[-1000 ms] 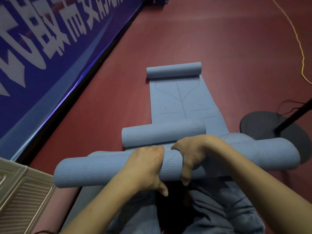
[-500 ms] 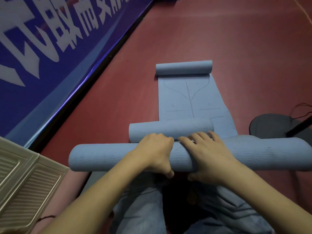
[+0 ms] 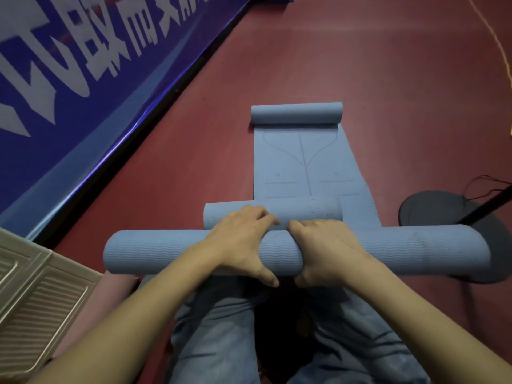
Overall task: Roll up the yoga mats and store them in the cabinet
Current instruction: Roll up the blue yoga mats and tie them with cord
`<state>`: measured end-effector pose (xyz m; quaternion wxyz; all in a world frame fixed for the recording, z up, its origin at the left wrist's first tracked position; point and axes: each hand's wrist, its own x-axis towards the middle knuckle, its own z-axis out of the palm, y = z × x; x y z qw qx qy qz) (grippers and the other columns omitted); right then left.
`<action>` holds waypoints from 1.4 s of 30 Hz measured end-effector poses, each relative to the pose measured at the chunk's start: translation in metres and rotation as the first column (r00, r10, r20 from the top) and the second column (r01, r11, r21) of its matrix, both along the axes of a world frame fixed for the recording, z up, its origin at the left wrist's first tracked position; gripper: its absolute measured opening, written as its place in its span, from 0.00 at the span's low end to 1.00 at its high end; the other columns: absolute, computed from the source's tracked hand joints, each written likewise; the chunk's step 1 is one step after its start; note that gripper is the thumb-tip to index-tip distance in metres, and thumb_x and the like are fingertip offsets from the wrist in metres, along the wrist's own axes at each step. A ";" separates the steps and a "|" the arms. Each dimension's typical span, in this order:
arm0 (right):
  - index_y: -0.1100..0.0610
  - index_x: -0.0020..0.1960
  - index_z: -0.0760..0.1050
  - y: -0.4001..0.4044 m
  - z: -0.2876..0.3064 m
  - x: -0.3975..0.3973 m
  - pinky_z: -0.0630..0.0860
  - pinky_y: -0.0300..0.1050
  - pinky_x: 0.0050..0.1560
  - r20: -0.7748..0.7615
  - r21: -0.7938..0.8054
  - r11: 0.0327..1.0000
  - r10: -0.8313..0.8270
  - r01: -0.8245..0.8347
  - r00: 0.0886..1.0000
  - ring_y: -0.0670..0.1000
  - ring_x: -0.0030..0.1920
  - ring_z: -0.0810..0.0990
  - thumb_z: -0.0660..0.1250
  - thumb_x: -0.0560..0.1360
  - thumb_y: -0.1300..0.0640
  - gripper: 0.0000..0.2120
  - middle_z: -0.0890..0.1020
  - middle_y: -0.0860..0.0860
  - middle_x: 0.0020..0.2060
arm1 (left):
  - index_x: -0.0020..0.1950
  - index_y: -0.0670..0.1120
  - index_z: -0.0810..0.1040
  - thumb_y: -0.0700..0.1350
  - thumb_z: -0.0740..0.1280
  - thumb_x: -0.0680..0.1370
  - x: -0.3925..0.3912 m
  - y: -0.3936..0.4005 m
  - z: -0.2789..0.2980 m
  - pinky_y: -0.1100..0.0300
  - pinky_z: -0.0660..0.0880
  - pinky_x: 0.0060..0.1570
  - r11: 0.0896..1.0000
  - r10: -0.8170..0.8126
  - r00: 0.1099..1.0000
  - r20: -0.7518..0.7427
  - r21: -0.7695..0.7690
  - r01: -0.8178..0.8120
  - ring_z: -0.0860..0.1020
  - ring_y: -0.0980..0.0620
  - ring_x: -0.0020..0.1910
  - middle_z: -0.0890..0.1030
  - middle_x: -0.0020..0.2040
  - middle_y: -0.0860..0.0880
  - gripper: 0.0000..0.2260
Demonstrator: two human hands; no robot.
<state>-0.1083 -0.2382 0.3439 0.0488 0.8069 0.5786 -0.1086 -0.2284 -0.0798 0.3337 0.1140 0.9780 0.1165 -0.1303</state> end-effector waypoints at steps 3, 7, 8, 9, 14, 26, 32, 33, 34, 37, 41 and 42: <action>0.49 0.54 0.69 0.003 0.000 0.004 0.66 0.46 0.41 -0.036 -0.050 0.999 0.007 -0.009 0.999 0.54 0.50 0.81 0.75 0.59 0.37 0.31 0.82 0.47 0.50 | 0.77 0.59 0.65 0.79 0.70 0.62 -0.018 0.017 0.007 0.55 0.70 0.66 0.988 0.035 0.996 0.082 -0.155 -0.022 0.69 0.60 0.64 0.71 0.64 0.60 0.48; 0.48 0.55 0.72 0.007 0.004 0.013 0.68 0.46 0.41 -0.073 -0.085 0.996 -0.008 0.002 0.997 0.55 0.49 0.81 0.76 0.57 0.35 0.32 0.82 0.48 0.49 | 0.63 0.57 0.77 0.77 0.73 0.61 -0.052 0.048 0.011 0.54 0.77 0.58 0.965 0.162 0.969 0.185 -0.236 -0.116 0.78 0.64 0.55 0.80 0.55 0.65 0.37; 0.48 0.54 0.73 0.010 0.004 0.015 0.69 0.46 0.41 -0.084 -0.088 0.996 -0.012 0.004 0.996 0.55 0.49 0.81 0.77 0.57 0.35 0.32 0.82 0.49 0.48 | 0.62 0.57 0.78 0.78 0.73 0.59 -0.056 0.049 0.012 0.55 0.77 0.58 0.972 0.159 0.972 0.172 -0.202 -0.123 0.79 0.64 0.56 0.81 0.56 0.64 0.39; 0.48 0.54 0.73 0.013 0.004 0.017 0.70 0.46 0.41 -0.102 -0.093 0.996 -0.018 0.009 0.995 0.55 0.49 0.81 0.77 0.56 0.35 0.32 0.82 0.49 0.48 | 0.64 0.57 0.77 0.79 0.72 0.58 -0.057 0.047 0.010 0.55 0.76 0.59 0.983 0.135 0.981 0.140 -0.142 -0.115 0.79 0.62 0.57 0.81 0.58 0.63 0.42; 0.48 0.55 0.75 0.023 0.004 0.027 0.78 0.49 0.48 -0.184 -0.151 0.988 -0.047 0.019 0.982 0.55 0.50 0.80 0.79 0.53 0.31 0.37 0.82 0.50 0.49 | 0.67 0.52 0.71 0.80 0.68 0.54 -0.050 0.033 -0.017 0.51 0.75 0.57 0.985 0.027 0.998 0.049 0.167 -0.035 0.80 0.50 0.57 0.81 0.59 0.56 0.49; 0.36 0.67 0.62 -0.034 0.015 0.089 0.71 0.48 0.51 -0.175 -0.204 0.977 -0.105 0.068 0.979 0.48 0.58 0.78 0.78 0.51 0.27 0.50 0.78 0.40 0.59 | 0.59 0.55 0.72 0.66 0.69 0.59 -0.033 0.038 -0.016 0.53 0.76 0.44 0.977 0.076 0.990 0.122 0.189 -0.098 0.81 0.48 0.49 0.82 0.51 0.56 0.31; 0.40 0.66 0.65 -0.037 0.004 0.091 0.67 0.46 0.45 -0.040 -0.061 0.997 -0.043 0.041 0.998 0.51 0.58 0.79 0.77 0.52 0.27 0.47 0.80 0.43 0.58 | 0.65 0.57 0.72 0.66 0.72 0.58 -0.034 0.041 -0.011 0.52 0.75 0.44 0.970 0.120 0.984 0.129 0.195 -0.144 0.82 0.45 0.53 0.84 0.56 0.55 0.37; 0.41 0.65 0.65 -0.040 0.001 0.088 0.67 0.46 0.44 -0.028 -0.052 0.998 -0.048 0.046 0.998 0.52 0.56 0.80 0.77 0.53 0.29 0.45 0.80 0.44 0.57 | 0.66 0.56 0.72 0.66 0.72 0.58 -0.036 0.040 -0.011 0.51 0.75 0.45 0.967 0.114 0.985 0.130 0.212 -0.140 0.82 0.45 0.53 0.84 0.56 0.55 0.38; 0.42 0.64 0.66 -0.042 0.000 0.086 0.68 0.46 0.43 -0.024 -0.049 0.997 -0.056 0.055 0.998 0.53 0.55 0.80 0.77 0.53 0.29 0.44 0.81 0.45 0.56 | 0.66 0.56 0.72 0.66 0.72 0.58 -0.038 0.038 -0.011 0.51 0.76 0.45 0.965 0.109 0.985 0.131 0.223 -0.137 0.83 0.44 0.53 0.84 0.56 0.55 0.38; 0.41 0.61 0.69 -0.046 0.007 0.081 0.73 0.47 0.42 -0.044 -0.054 0.995 -0.092 0.089 0.995 0.54 0.49 0.81 0.74 0.49 0.29 0.44 0.83 0.47 0.49 | 0.67 0.56 0.72 0.66 0.69 0.56 -0.046 0.029 -0.010 0.51 0.76 0.45 0.967 0.108 0.986 0.128 0.219 -0.134 0.83 0.43 0.52 0.84 0.55 0.54 0.39; 0.41 0.59 0.71 -0.054 0.021 0.070 0.75 0.48 0.42 -0.066 -0.100 0.988 -0.126 0.119 0.990 0.53 0.45 0.78 0.76 0.48 0.31 0.42 0.80 0.46 0.44 | 0.63 0.57 0.74 0.67 0.67 0.55 -0.056 0.019 -0.003 0.51 0.76 0.44 0.971 0.088 0.992 0.087 0.214 -0.105 0.83 0.43 0.49 0.85 0.50 0.53 0.37; 0.41 0.58 0.71 -0.059 0.025 0.067 0.75 0.48 0.42 -0.074 -0.115 0.987 -0.125 0.116 0.989 0.52 0.44 0.77 0.77 0.49 0.32 0.40 0.79 0.45 0.43 | 0.61 0.57 0.74 0.67 0.67 0.54 -0.059 0.015 -0.001 0.51 0.77 0.44 0.973 0.081 0.995 0.066 0.210 -0.093 0.83 0.43 0.48 0.85 0.49 0.53 0.36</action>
